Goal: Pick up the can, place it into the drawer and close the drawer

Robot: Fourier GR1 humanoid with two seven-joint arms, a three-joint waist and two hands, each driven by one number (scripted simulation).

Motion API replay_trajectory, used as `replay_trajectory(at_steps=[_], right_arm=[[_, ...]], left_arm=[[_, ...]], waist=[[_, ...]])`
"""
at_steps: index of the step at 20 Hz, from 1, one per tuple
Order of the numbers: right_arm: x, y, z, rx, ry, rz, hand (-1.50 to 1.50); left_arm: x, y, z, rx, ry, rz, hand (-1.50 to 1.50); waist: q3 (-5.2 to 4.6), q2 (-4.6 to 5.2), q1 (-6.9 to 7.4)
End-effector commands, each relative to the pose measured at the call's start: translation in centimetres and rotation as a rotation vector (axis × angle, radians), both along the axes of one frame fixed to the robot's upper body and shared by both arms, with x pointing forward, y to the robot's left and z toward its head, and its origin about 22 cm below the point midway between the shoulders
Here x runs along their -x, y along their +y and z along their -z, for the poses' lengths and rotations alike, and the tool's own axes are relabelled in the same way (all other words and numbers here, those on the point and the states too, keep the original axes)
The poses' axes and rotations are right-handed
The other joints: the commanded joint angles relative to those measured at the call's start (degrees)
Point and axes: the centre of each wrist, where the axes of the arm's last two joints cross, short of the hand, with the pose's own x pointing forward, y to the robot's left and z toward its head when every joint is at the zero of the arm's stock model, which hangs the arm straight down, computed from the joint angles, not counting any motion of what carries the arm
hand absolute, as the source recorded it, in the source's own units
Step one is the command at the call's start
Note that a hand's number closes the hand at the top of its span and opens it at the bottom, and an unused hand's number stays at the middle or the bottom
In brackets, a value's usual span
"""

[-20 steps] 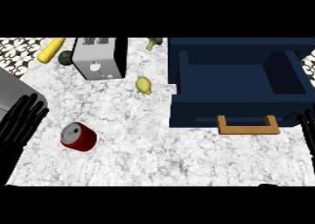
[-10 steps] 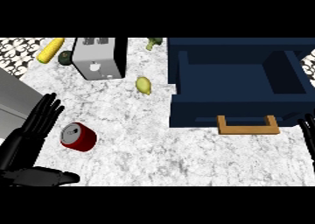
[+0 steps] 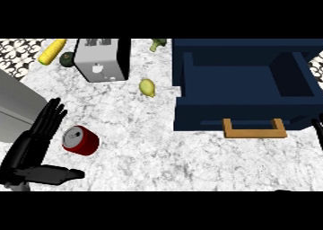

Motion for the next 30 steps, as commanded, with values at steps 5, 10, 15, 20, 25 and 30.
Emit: replay_trajectory(at_steps=[5,10,15,20,25,30], right_arm=[[0.8,0.3,-0.1,-0.012,-0.003,0.011,-1.5],[-0.6,2.4,1.1,-0.019,-0.007,0.017,-1.5],[-0.4,0.5,0.1,0.008,-0.009,0.003,-1.5],[1.1,2.0,1.5,0.001,-0.004,-0.004,-1.5],[-0.5,0.9,1.8,-0.015,-0.031,0.001,-1.5],[0.9,-0.1,1.5,-0.008,-0.02,-0.007,-1.5]], left_arm=[[0.9,2.0,3.5,-0.033,0.006,-0.041,-1.5],[0.4,2.2,5.9,-0.041,0.022,-0.017,-1.5],[0.3,4.1,6.0,-0.018,0.035,-0.023,-1.5],[-0.1,3.9,9.2,-0.041,0.05,-0.04,-1.5],[1.1,5.8,9.3,-0.019,0.064,-0.023,-1.5],[-1.1,6.5,10.8,-0.009,0.11,-0.078,-1.5]], waist=[[-0.01,-0.02,-0.03],[-0.01,0.01,0.0],[0.0,-0.01,0.0],[-0.01,0.01,-0.19],[0.0,-0.01,0.03],[-0.02,0.04,-0.3]])
